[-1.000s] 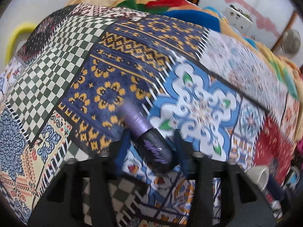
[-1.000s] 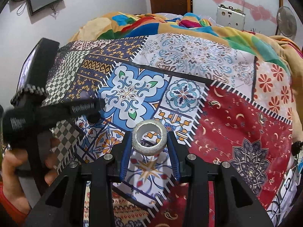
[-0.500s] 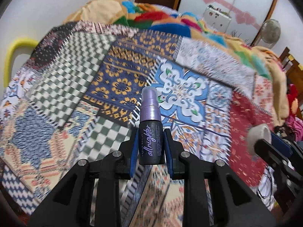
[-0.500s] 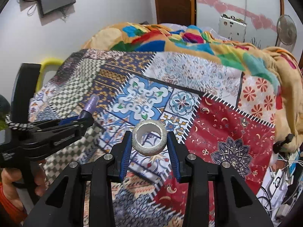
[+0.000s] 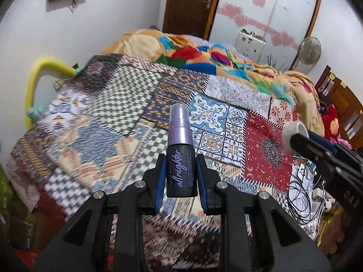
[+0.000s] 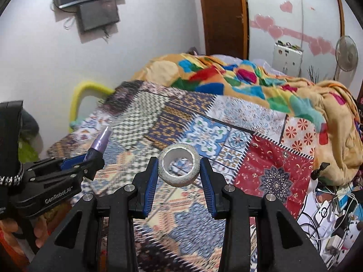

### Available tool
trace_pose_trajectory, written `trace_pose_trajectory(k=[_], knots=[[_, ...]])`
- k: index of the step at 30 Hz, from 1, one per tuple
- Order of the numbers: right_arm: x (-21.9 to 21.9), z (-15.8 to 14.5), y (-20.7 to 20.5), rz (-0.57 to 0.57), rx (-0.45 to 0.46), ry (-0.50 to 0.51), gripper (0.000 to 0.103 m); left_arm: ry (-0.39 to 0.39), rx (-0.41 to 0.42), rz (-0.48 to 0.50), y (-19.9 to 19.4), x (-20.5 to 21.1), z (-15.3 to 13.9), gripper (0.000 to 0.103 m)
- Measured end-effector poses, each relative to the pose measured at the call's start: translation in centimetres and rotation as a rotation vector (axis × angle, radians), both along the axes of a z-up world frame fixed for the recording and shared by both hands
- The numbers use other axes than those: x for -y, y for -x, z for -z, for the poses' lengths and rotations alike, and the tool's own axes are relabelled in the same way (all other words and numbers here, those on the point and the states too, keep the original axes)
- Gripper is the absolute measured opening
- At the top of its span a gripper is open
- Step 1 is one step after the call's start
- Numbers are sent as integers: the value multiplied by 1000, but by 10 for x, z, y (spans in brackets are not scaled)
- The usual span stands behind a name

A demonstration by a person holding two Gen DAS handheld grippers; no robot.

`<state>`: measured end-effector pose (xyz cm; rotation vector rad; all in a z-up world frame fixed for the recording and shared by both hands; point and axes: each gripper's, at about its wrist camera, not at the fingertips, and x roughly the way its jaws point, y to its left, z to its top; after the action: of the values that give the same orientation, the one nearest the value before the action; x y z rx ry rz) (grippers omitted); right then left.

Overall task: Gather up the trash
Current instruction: 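Carry the tape roll and spray bottle over the white bin with both tools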

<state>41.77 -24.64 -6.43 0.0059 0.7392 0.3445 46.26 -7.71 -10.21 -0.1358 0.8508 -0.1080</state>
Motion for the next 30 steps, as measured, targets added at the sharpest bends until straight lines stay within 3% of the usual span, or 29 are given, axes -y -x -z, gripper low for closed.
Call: trace_pose_trajectory(k=[6, 13, 26, 30], knots=[[-31, -25, 44, -72, 43, 1, 34, -19, 61, -46, 69, -36, -31, 25], [-85, -37, 89, -199, 69, -8, 34, -42, 104, -129, 144, -85, -42, 25], [-197, -15, 143, -459, -5, -36, 34, -86, 42, -338, 246, -183, -16, 25], [-233, 3, 157, -536, -45, -16, 34, -59, 5, -405, 266, -214, 1, 25]])
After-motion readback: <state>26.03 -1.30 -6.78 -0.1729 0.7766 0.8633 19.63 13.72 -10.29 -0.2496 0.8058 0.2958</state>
